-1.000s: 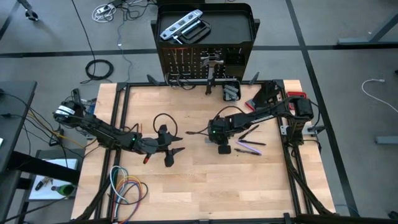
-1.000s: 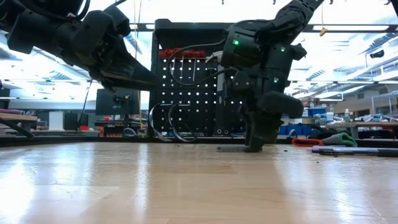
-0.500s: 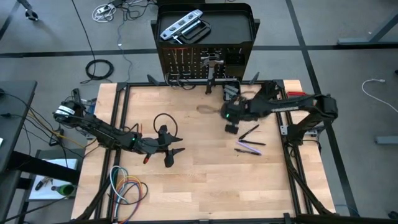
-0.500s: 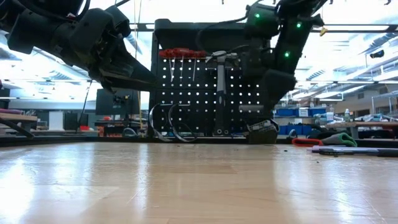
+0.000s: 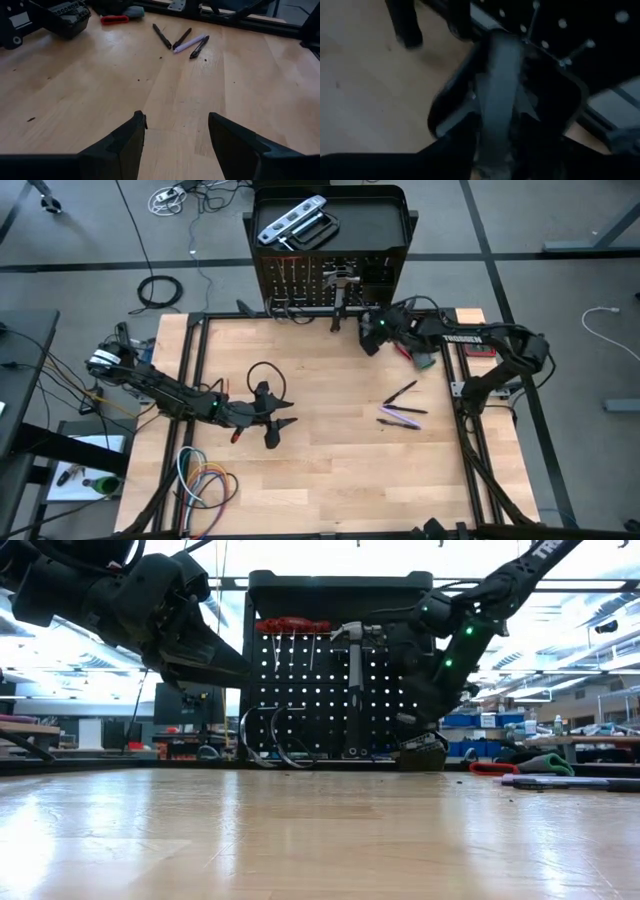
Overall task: Hang tools onto peg board
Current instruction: Put the terminal block into the bottom basket of the peg board, then put the black pen into the top basket of the peg board
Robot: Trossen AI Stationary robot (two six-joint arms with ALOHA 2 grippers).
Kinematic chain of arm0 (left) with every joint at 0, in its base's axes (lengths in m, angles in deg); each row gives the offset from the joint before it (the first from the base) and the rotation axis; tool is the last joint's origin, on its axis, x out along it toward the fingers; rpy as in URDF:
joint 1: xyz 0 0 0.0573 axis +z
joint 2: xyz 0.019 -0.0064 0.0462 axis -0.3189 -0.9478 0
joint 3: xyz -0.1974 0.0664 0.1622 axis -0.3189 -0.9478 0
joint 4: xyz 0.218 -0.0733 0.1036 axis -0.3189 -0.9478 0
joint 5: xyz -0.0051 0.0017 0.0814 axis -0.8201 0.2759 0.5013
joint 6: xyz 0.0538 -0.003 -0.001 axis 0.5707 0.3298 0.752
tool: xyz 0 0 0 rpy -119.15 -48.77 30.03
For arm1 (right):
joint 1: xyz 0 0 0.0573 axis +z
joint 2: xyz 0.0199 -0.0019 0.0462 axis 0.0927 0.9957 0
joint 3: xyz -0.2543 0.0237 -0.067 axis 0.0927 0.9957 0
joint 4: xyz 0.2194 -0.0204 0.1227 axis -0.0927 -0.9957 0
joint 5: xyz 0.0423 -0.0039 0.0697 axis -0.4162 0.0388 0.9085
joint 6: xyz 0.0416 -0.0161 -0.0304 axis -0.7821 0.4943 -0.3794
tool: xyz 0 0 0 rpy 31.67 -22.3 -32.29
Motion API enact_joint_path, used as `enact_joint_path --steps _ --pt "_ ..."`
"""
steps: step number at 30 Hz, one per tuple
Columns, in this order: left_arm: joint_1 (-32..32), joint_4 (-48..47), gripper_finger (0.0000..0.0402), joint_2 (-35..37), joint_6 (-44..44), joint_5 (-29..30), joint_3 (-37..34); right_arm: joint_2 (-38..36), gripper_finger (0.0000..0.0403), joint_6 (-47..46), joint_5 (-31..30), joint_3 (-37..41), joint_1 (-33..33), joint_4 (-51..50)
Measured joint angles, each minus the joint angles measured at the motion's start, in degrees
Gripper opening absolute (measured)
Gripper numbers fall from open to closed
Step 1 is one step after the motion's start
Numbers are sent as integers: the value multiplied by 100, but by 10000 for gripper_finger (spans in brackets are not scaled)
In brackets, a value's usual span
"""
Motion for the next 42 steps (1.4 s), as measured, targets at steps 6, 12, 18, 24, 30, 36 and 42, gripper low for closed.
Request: enact_joint_path --steps 6,12,18,24,30,36,42 --pt "2 -31 218 0 -2 28 -2 197 234 -88 219 -5 -202 -6" --pt "4 -77 218 0 -15 35 -2 -110 272 -135 485 -5 -80 -375" --pt "4 -107 218 0 -31 37 -2 -1018 270 -145 158 -10 207 -785" --pt "2 -106 218 0 -138 32 -2 -1864 265 -718 199 -12 898 -2264" --pt "2 -124 218 0 -196 -173 -2 -2245 264 -1101 1075 403 2136 -3179" --pt "2 -117 218 0 -306 -261 -2 -2307 264 -1966 1945 996 3325 -3394" --pt "2 -129 218 0 -298 -206 -2 -2123 251 -3009 1859 1209 4311 -3880"
